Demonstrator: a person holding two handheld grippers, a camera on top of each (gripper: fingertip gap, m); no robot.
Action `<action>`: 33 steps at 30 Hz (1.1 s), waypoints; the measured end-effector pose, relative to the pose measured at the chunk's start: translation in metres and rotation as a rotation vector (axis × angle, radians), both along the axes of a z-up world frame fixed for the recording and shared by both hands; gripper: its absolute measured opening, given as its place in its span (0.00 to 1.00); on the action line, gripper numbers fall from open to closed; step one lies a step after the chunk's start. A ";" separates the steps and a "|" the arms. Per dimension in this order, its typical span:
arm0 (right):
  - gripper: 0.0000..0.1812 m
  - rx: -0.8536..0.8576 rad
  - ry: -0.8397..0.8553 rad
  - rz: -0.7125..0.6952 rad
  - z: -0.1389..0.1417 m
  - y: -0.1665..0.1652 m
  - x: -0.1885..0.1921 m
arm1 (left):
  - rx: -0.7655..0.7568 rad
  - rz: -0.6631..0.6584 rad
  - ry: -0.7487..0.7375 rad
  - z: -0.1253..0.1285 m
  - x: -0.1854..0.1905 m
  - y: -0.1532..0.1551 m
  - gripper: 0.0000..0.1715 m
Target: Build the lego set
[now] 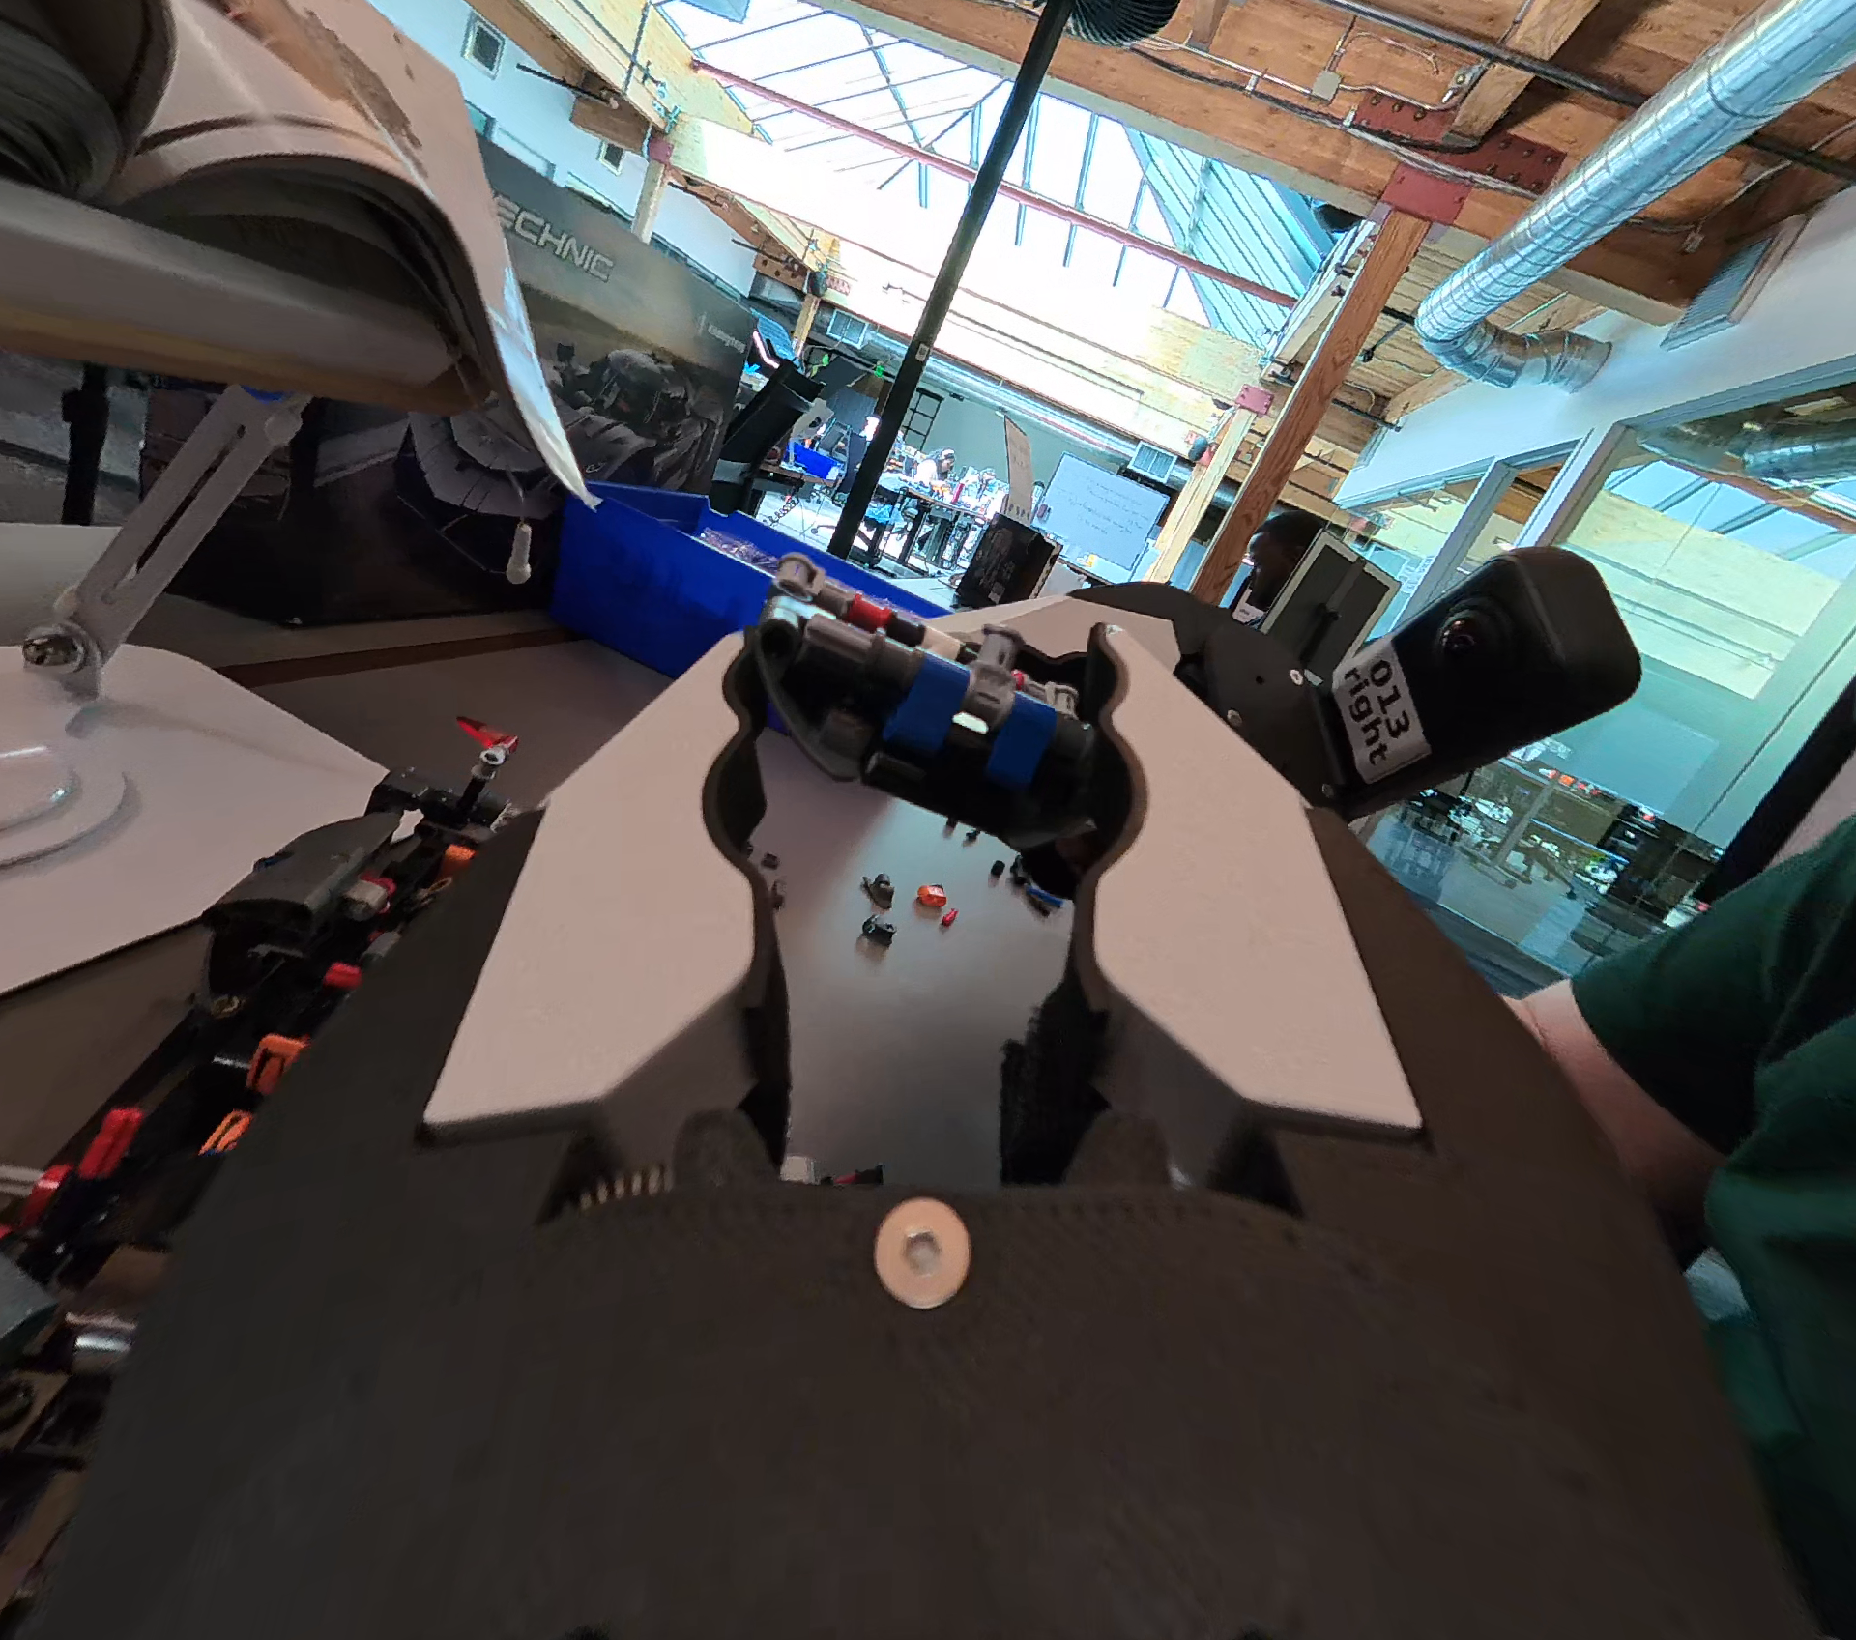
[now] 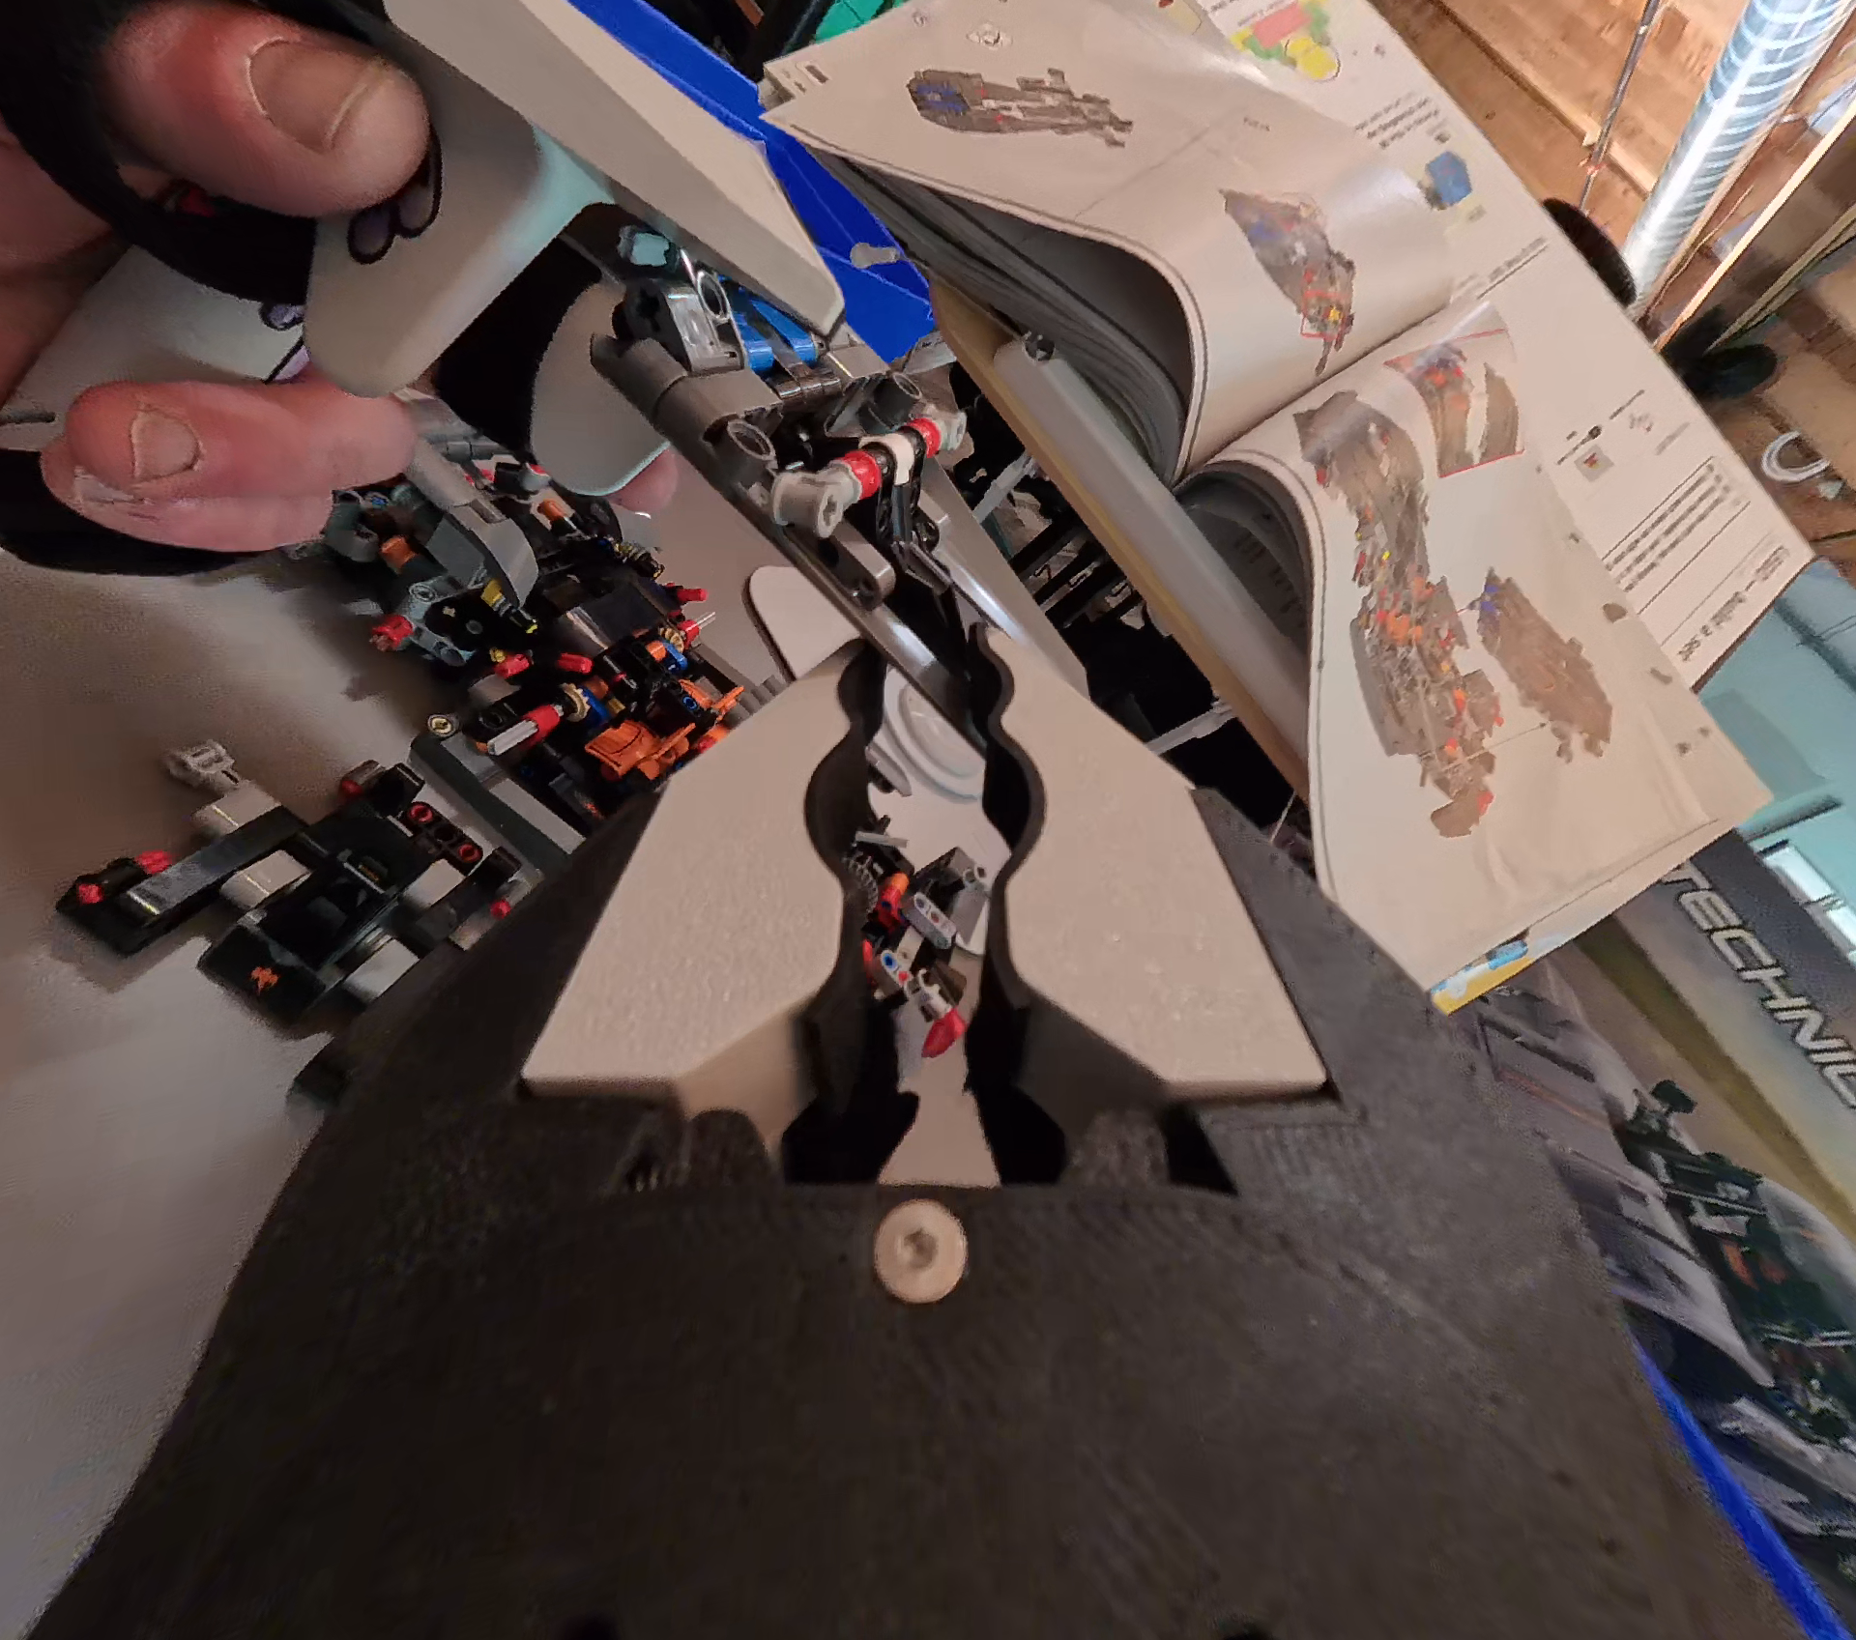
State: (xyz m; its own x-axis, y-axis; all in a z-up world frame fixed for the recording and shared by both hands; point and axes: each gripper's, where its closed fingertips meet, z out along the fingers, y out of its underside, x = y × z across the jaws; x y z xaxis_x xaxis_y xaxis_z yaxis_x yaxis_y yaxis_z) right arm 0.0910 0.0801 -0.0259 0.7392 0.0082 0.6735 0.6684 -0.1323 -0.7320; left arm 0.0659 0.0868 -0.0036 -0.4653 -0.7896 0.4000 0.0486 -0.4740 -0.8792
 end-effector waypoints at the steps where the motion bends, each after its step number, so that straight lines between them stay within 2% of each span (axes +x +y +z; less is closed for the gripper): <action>1: 0.08 -0.001 -0.016 0.001 0.002 -0.001 -0.001 | 0.007 -0.001 -0.006 0.003 -0.002 -0.001 0.36; 8: 0.07 -0.023 -0.118 -0.014 0.018 -0.019 -0.011 | 0.041 -0.057 -0.022 0.017 -0.011 -0.016 0.37; 12: 0.07 -0.028 -0.109 -0.018 0.025 -0.045 -0.016 | 0.105 -0.120 0.002 0.024 -0.017 -0.043 0.37; 15: 0.06 -0.048 -0.061 -0.005 0.019 -0.064 -0.029 | 0.180 -0.153 0.045 0.020 -0.030 -0.064 0.39; 20: 0.06 -0.118 -0.008 0.016 -0.020 -0.091 -0.057 | 0.219 -0.171 0.183 -0.018 -0.056 -0.091 0.38; 26: 0.07 -0.268 0.001 0.082 -0.081 -0.106 -0.075 | 0.313 -0.151 0.417 -0.089 -0.079 -0.108 0.38; 29: 0.07 -0.360 -0.057 0.124 -0.107 -0.112 -0.082 | 0.342 -0.139 0.495 -0.113 -0.087 -0.113 0.38; 33: 0.05 -0.474 -0.115 0.180 -0.137 -0.117 -0.090 | 0.412 -0.102 0.583 -0.133 -0.094 -0.115 0.39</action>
State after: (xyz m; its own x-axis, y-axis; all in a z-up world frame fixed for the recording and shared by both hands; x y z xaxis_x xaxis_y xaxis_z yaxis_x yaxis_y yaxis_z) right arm 0.0009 -0.0370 -0.1628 0.6197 0.4524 0.6413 0.7834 -0.3075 -0.5401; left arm -0.0280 -0.0286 -0.1369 -0.3460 -0.8940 0.2846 -0.5102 -0.0753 -0.8568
